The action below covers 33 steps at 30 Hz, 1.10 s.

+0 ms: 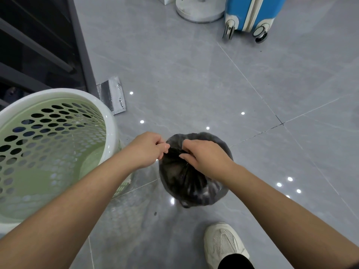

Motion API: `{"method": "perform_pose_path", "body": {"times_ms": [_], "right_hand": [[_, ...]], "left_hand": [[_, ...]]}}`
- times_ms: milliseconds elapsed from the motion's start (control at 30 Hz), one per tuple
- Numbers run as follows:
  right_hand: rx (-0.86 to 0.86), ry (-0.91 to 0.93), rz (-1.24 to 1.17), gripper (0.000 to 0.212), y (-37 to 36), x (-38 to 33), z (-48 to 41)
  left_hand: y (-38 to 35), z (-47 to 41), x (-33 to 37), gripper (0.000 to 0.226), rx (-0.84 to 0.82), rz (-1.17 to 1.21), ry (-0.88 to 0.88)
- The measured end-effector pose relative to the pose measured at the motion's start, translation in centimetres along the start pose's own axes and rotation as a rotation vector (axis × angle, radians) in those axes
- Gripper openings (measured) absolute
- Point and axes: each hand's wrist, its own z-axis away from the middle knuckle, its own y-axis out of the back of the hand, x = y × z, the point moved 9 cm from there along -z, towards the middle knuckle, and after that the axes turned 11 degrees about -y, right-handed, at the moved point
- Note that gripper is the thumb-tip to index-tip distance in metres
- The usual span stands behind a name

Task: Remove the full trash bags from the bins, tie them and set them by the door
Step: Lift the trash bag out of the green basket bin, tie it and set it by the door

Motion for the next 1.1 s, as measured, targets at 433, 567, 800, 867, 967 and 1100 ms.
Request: {"method": "perform_pose_path", "body": {"times_ms": [433,567,800,867,967,1100], "right_hand": [[0.199,-0.249,0.102,0.015,1.3,2.0,0.2],[0.196,-0.203,-0.012,0.017,1.4,1.6,0.4],[0.180,-0.400,-0.195,0.019,0.7,4.2,0.5],[0.104,-0.498,-0.443,0.018,0.2,4.9,0.4],[-0.017,-0.657,-0.812,0.014,-1.0,5.4,0.7],[-0.178,-0.898,-1.339,0.010,-3.8,5.3,1.7]], "left_hand": [[-0.2,-0.3,1.0,0.038,0.012,-0.055,-0.038],[-0.4,-0.2,0.5,0.038,0.013,-0.003,-0.035],[-2.4,0.2,-0.4,0.028,-0.024,0.013,-0.106],[-3.6,0.5,-1.0,0.025,-0.005,-0.036,-0.146],[-5.8,0.9,-1.4,0.021,0.024,-0.114,-0.208],[-7.8,1.3,-1.2,0.024,0.007,-0.396,-0.243]]}}
